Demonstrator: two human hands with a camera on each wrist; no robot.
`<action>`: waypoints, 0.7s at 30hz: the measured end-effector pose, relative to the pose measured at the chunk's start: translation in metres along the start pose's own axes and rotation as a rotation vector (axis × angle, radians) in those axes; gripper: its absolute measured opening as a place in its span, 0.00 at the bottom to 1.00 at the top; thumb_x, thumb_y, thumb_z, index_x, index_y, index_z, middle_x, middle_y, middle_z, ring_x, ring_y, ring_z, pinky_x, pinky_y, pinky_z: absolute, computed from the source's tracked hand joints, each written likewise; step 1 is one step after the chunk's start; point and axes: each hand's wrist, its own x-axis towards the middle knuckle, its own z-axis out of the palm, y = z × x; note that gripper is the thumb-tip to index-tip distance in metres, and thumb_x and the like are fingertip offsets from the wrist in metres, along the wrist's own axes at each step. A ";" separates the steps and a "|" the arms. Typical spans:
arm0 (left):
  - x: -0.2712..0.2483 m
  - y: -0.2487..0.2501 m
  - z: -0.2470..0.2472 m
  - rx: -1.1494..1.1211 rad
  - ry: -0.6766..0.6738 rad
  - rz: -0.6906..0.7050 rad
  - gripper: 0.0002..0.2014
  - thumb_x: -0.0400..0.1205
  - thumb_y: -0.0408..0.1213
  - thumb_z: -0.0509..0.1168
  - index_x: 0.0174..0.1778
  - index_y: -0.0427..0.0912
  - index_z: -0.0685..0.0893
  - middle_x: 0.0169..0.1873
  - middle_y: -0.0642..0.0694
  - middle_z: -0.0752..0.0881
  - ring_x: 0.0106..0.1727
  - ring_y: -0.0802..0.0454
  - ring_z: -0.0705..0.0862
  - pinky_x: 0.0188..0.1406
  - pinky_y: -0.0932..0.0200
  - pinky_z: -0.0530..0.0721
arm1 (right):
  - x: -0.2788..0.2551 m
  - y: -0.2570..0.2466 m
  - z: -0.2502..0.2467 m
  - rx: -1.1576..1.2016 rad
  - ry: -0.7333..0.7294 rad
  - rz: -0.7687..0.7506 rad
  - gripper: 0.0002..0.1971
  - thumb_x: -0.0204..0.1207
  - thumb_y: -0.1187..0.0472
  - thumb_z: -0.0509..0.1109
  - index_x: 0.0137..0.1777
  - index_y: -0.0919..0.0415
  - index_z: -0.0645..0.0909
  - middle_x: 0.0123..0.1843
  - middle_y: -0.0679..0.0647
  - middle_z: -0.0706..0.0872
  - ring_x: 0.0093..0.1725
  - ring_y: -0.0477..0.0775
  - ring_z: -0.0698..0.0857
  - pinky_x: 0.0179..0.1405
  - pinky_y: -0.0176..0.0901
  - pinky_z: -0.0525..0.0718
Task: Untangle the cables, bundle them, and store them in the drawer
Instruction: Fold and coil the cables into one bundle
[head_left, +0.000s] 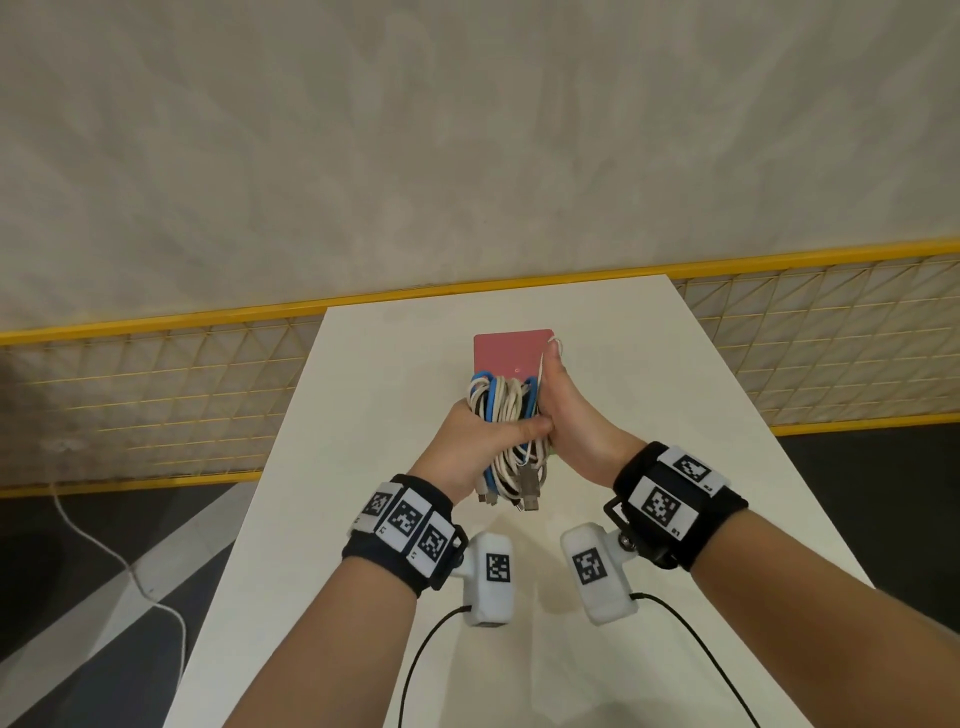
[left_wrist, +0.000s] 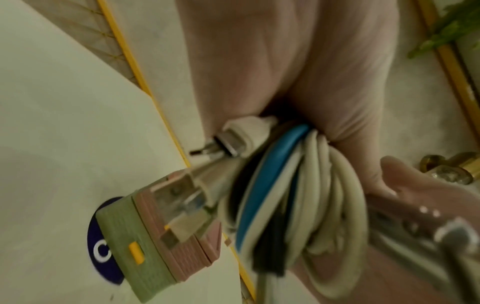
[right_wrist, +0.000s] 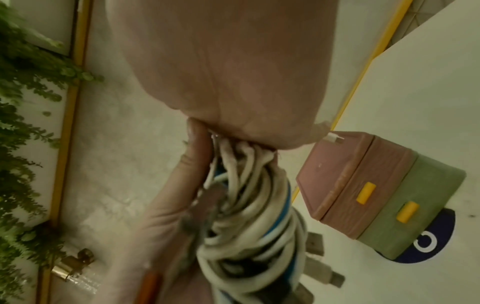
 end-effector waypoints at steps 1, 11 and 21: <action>-0.001 0.002 -0.001 0.049 -0.009 0.005 0.15 0.72 0.28 0.78 0.54 0.33 0.88 0.47 0.34 0.91 0.47 0.41 0.91 0.46 0.52 0.90 | 0.000 0.002 -0.001 0.005 -0.019 0.003 0.54 0.58 0.16 0.50 0.82 0.47 0.58 0.77 0.53 0.74 0.75 0.51 0.75 0.80 0.57 0.67; -0.002 -0.006 -0.019 0.164 0.173 -0.018 0.07 0.71 0.25 0.75 0.41 0.38 0.86 0.29 0.46 0.85 0.30 0.51 0.85 0.32 0.61 0.85 | -0.006 -0.013 -0.041 -0.684 0.386 -0.367 0.14 0.78 0.70 0.64 0.60 0.56 0.78 0.60 0.55 0.73 0.44 0.56 0.84 0.46 0.39 0.86; -0.005 -0.012 -0.020 0.130 0.209 0.005 0.08 0.71 0.27 0.76 0.40 0.40 0.85 0.28 0.47 0.84 0.30 0.51 0.85 0.35 0.58 0.84 | -0.001 0.004 -0.039 -0.694 0.230 -0.363 0.08 0.81 0.65 0.66 0.45 0.60 0.87 0.32 0.46 0.84 0.30 0.38 0.81 0.38 0.37 0.81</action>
